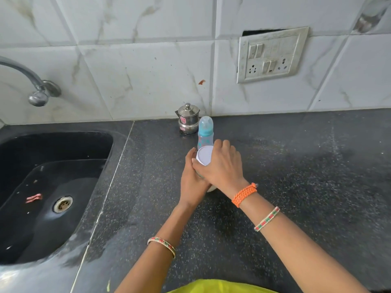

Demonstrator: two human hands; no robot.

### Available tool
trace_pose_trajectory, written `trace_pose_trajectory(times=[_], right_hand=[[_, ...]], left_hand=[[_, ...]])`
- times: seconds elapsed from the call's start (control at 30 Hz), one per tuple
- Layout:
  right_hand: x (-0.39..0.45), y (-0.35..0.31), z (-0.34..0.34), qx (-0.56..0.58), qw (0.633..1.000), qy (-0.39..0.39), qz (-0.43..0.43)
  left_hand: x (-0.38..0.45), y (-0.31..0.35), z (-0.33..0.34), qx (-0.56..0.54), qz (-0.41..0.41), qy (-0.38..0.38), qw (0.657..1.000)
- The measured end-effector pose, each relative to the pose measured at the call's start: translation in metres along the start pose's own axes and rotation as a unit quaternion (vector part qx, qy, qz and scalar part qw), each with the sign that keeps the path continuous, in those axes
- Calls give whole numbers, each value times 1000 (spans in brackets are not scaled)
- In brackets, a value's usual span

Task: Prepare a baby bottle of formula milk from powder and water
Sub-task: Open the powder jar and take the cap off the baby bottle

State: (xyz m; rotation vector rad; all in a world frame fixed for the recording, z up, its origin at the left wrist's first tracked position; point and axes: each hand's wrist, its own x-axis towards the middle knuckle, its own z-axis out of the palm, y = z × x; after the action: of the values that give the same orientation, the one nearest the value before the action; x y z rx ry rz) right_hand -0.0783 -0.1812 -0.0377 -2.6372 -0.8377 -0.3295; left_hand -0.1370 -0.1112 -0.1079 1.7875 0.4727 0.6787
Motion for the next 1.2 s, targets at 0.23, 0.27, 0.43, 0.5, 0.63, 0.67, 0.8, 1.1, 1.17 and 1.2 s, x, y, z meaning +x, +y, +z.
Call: trace_pose_trajectory(times=[0.23, 0.27, 0.43, 0.5, 0.63, 0.67, 0.8, 1.1, 1.17, 1.2], right_hand=[[-13, 7, 11, -5, 999, 30, -12], [-14, 7, 12, -4, 999, 35, -13], [-19, 1, 16, -4, 999, 40, -23], [-18, 2, 17, 15, 999, 33, -34], [-14, 9, 22, 85, 994, 2, -66], [-12, 10, 22, 103, 992, -4, -74], [-5, 19, 22, 164, 976, -53, -134], [22, 31, 13, 207, 918, -192, -277], [24, 30, 8, 143, 919, -186, -315], [24, 30, 6, 87, 926, -161, -330]], left_hand=[[-16, -8, 3, -6, -32, 16, 999], [-16, -9, 2, -11, -33, 14, 999], [-17, -15, -5, -27, -30, -4, 999], [-16, -16, -6, -30, -31, -3, 999], [-14, -16, -7, -39, -35, -17, 998], [-14, -17, -7, -40, -36, -18, 998], [-14, -19, -11, -31, -22, -20, 999], [-11, -16, -18, -12, -35, -64, 997], [-14, -15, -17, 2, -27, -65, 998], [-16, -14, -15, -2, -24, -59, 998]])
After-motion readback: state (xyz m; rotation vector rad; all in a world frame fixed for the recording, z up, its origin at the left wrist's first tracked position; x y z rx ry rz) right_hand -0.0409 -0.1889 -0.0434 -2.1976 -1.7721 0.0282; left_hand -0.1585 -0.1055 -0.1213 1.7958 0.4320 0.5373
